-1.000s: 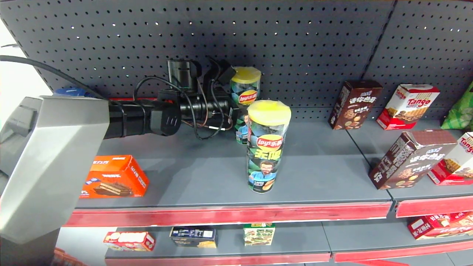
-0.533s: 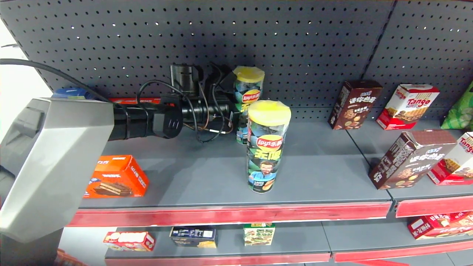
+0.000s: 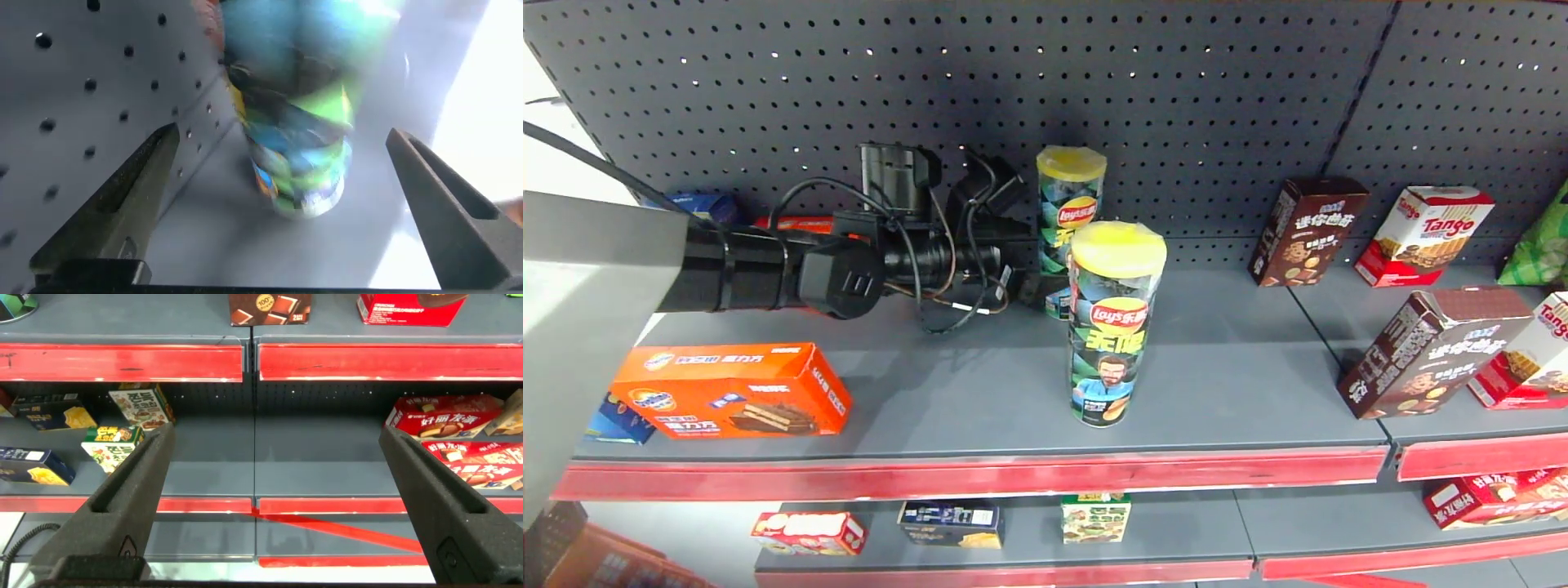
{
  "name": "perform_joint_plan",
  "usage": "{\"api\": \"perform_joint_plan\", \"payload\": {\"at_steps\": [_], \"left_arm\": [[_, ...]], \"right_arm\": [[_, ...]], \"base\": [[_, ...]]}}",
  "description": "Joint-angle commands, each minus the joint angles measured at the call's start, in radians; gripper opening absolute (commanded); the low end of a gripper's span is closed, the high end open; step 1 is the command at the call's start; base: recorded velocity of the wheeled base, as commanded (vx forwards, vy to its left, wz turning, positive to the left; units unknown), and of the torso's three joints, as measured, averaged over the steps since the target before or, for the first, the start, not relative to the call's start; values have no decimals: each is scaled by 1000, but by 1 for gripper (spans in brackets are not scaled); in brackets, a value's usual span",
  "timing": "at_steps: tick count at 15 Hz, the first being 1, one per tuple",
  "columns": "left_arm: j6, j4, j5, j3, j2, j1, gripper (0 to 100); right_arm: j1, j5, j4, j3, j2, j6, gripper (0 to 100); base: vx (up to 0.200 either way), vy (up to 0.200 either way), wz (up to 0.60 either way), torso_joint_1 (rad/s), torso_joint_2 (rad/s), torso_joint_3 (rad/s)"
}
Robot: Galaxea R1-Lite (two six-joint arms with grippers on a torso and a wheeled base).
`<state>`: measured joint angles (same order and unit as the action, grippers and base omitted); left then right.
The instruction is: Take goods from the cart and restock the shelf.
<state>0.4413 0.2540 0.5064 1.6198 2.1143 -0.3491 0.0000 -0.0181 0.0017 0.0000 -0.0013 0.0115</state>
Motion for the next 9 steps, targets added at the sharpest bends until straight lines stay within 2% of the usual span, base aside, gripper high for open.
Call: {"api": "perform_joint_plan", "payload": {"at_steps": [1, 2, 4, 9], "left_arm": [[14, 2, -6, -74, -77, 15, 100], [16, 4, -19, -78, -77, 15, 100], [14, 36, -81, -72, -76, 13, 100], [16, 60, -112, -70, -68, 12, 100]], "right_arm": [[0, 0, 0, 0, 1, 1, 100], [0, 0, 0, 0, 1, 1, 100], [0, 0, 0, 0, 1, 1, 100], [0, 0, 0, 0, 1, 1, 100]], "base": [[0, 0, 0, 0, 0, 0], [0, 0, 0, 0, 0, 0], [0, 0, 0, 0, 0, 0], [0, 0, 0, 0, 0, 0]]}}
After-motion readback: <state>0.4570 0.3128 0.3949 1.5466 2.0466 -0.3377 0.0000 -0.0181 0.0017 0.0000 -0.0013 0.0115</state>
